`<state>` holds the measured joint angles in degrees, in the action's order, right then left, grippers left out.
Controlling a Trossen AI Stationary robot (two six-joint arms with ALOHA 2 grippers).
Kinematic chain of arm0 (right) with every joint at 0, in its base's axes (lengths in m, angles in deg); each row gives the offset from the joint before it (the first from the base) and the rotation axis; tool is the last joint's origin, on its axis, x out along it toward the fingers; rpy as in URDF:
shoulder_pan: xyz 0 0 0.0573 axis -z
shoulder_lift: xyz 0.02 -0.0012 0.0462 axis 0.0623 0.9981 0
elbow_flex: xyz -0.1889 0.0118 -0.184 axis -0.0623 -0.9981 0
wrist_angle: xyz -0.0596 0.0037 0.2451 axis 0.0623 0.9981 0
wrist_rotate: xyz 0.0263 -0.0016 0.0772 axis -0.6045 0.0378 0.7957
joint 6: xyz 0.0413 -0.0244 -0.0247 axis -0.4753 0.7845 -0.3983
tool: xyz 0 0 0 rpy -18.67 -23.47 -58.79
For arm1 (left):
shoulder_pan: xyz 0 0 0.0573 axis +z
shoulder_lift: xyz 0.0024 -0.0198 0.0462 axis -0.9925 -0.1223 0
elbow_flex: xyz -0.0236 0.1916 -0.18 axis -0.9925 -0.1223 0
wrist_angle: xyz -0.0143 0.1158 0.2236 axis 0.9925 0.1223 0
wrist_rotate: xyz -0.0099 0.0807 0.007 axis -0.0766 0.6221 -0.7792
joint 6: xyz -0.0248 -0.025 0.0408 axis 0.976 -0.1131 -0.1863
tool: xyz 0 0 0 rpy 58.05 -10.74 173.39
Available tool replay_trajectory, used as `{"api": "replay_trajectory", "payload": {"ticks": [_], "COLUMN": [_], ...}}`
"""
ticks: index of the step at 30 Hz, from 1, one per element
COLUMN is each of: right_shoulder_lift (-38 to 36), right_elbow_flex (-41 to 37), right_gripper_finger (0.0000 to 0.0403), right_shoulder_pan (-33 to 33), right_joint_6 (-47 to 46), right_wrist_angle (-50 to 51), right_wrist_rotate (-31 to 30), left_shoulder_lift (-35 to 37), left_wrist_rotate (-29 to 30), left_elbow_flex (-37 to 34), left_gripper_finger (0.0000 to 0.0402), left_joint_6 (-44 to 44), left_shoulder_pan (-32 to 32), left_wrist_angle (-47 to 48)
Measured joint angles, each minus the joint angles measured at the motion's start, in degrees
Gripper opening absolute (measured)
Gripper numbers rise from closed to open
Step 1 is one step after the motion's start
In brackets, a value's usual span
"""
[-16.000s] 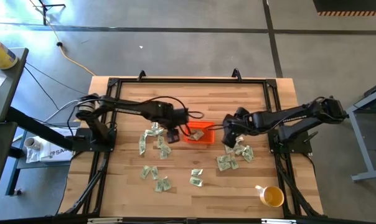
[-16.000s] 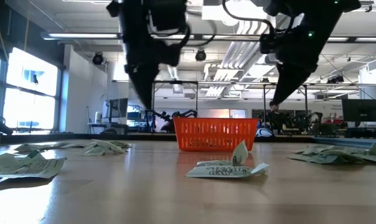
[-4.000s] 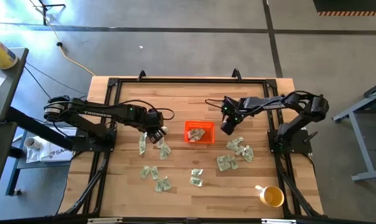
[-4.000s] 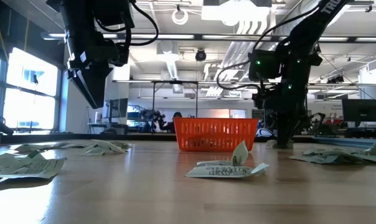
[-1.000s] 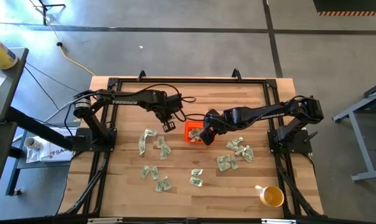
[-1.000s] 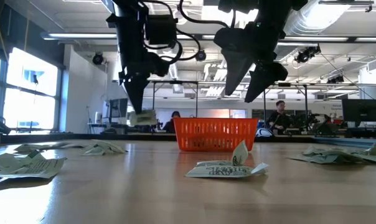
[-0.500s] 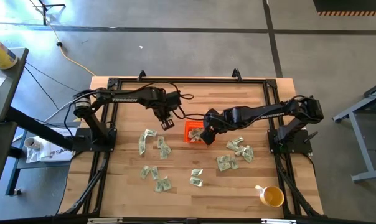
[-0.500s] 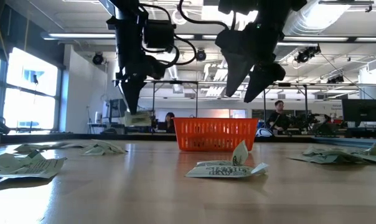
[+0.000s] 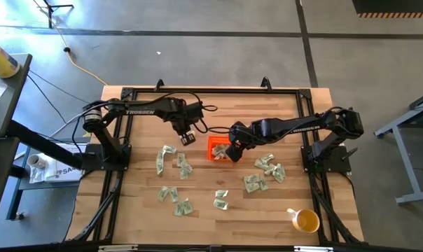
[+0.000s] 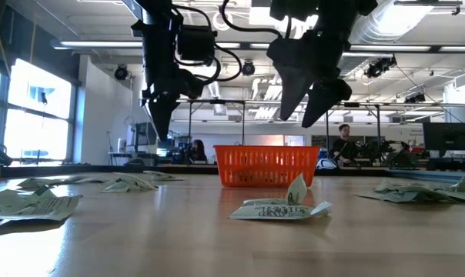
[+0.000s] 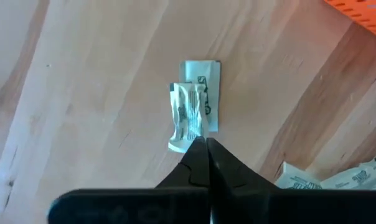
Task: Pick and place Stevia / Truvia into bins
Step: Put the light green stevia packet into the orange basket
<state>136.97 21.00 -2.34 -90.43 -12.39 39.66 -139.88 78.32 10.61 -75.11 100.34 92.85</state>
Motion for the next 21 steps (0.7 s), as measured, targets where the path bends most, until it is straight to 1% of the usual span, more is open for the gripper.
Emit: {"api": "replay_trajectory", "payload": {"ticks": [2, 3, 5, 7, 10, 12, 14, 17, 19, 21], "right_shoulder_lift": [0.0, 0.0, 0.0, 0.0, 0.0, 0.0, 0.0, 0.0, 0.0, 0.0], "right_elbow_flex": [0.0, 0.0, 0.0, 0.0, 0.0, 0.0, 0.0, 0.0, 0.0, 0.0], "right_gripper_finger": [0.0311, 0.0311, 0.0311, 0.0311, 0.0311, 0.0311, 0.0311, 0.0311, 0.0311, 0.0311], "right_shoulder_pan": [0.0, 0.0, 0.0, 0.0, 0.0, 0.04, 0.25, 0.97, 1.57, 2.19], "right_joint_6": [0.34, 0.56, 0.88, 0.92, 1.45, 1.5, 1.89, 2.12, 2.34, 2.38], "right_wrist_angle": [0.2, 0.29, 0.38, 0.63, 0.83, 0.85, 0.85, 0.85, 0.85, 0.85], "right_wrist_rotate": [0.32, 0.43, 0.7, 0.77, 0.77, 0.77, 0.87, 1.32, 2.03, 2.48], "left_shoulder_lift": [0.0, 0.07, 0.09, 0.09, 0.09, 0.09, 0.09, 0.09, 0.09, 0.09], "left_wrist_rotate": [2.33, 3.21, 3.98, 3.74, 2.04, -0.22, -1.42, -1.47, -0.8, -0.58], "left_elbow_flex": [-0.08, -0.42, -1.39, -2.43, -4.22, -5.37, -6.51, -7.64, -8.15, -8.54], "left_gripper_finger": [0.0031, 0.0048, 0.01, 0.016, 0.0245, 0.029, 0.0323, 0.0348, 0.0349, 0.0338], "left_joint_6": [-0.21, -0.65, -1.15, -0.17, 0.42, 0.32, 0.01, -0.48, -1.95, -3.82], "left_shoulder_pan": [-0.12, -0.13, -0.11, -0.11, -0.11, -0.12, -0.13, -0.13, -0.13, -0.11], "left_wrist_angle": [0.15, -0.29, -0.16, 0.62, 0.85, 0.57, -0.76, -2.62, -4.2, -5.47]}}
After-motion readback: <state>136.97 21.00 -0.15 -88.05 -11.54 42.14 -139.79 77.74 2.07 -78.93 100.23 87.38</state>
